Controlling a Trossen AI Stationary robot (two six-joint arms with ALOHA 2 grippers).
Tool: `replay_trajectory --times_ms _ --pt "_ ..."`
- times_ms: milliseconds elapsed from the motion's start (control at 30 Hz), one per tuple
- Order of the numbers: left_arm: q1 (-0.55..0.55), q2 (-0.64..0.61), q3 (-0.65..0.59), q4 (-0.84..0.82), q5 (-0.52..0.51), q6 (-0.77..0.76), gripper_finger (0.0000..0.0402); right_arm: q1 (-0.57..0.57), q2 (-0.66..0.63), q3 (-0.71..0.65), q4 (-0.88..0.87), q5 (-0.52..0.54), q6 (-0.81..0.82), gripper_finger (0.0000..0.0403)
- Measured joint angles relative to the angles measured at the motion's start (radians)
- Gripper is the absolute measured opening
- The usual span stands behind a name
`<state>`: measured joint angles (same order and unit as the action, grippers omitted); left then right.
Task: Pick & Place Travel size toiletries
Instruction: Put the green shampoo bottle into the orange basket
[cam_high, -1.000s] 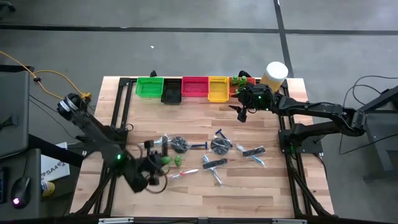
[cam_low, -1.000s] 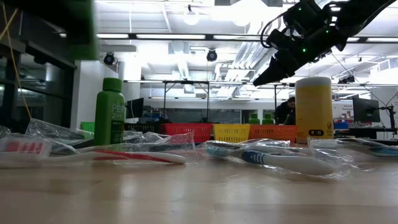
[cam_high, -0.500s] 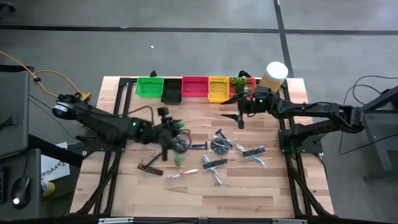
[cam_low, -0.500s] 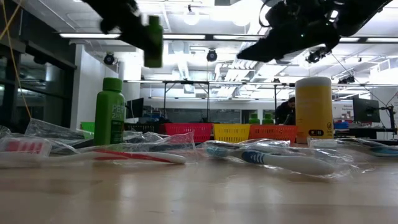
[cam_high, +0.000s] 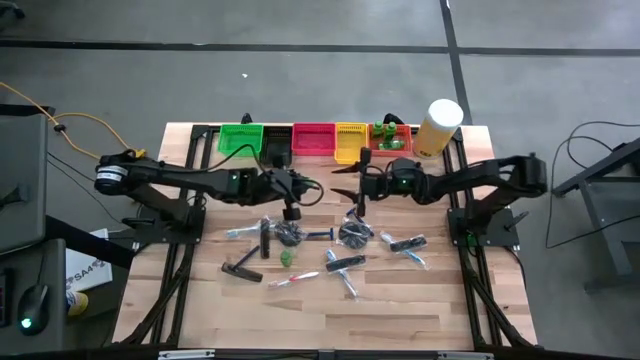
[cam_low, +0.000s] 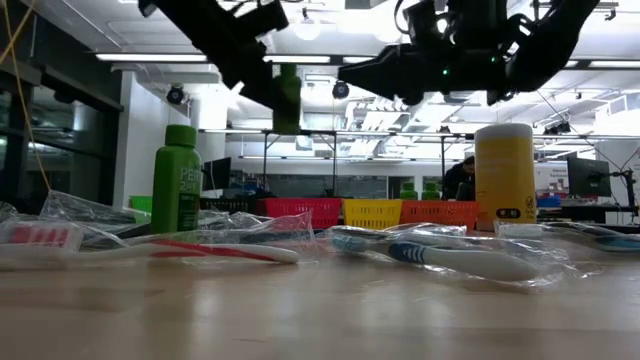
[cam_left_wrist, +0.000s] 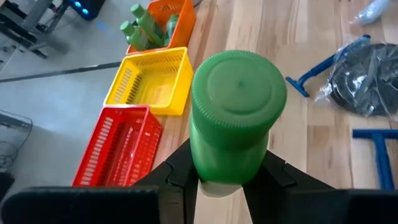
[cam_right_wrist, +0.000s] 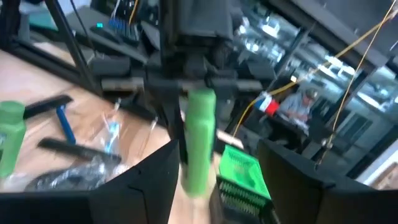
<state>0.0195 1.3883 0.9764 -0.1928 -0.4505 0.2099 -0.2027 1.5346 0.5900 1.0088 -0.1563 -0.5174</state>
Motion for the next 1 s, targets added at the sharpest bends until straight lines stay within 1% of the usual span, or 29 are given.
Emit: replay_trajectory --times_ms 67,167,333,500,633,700,1000 --pt "0.009 0.015 0.000 0.009 0.013 0.012 0.0092 0.001 0.039 0.017 0.037 -0.011 0.026 0.0210" --pt "0.009 0.037 0.000 0.046 0.026 0.034 0.0092 0.000 0.100 0.071 0.039 -0.056 0.067 0.0210" --pt "0.007 0.053 0.000 0.068 0.026 0.051 0.0092 0.008 0.189 0.154 0.033 -0.057 0.052 0.0210" --pt "0.007 0.053 0.000 0.067 0.026 0.049 0.0092 0.009 0.211 0.186 0.035 -0.086 0.067 0.0210" --pt "0.007 0.053 0.000 0.071 0.026 0.051 0.0092 0.009 0.212 0.215 -0.026 -0.089 0.068 0.0210" --pt "0.007 0.053 0.000 0.071 0.046 0.051 0.0092 0.009 0.212 0.225 -0.054 -0.089 0.068 0.0210" --pt "0.007 0.053 0.000 0.087 0.063 0.055 0.0092 0.009 0.224 0.245 -0.087 -0.110 0.068 0.0205"
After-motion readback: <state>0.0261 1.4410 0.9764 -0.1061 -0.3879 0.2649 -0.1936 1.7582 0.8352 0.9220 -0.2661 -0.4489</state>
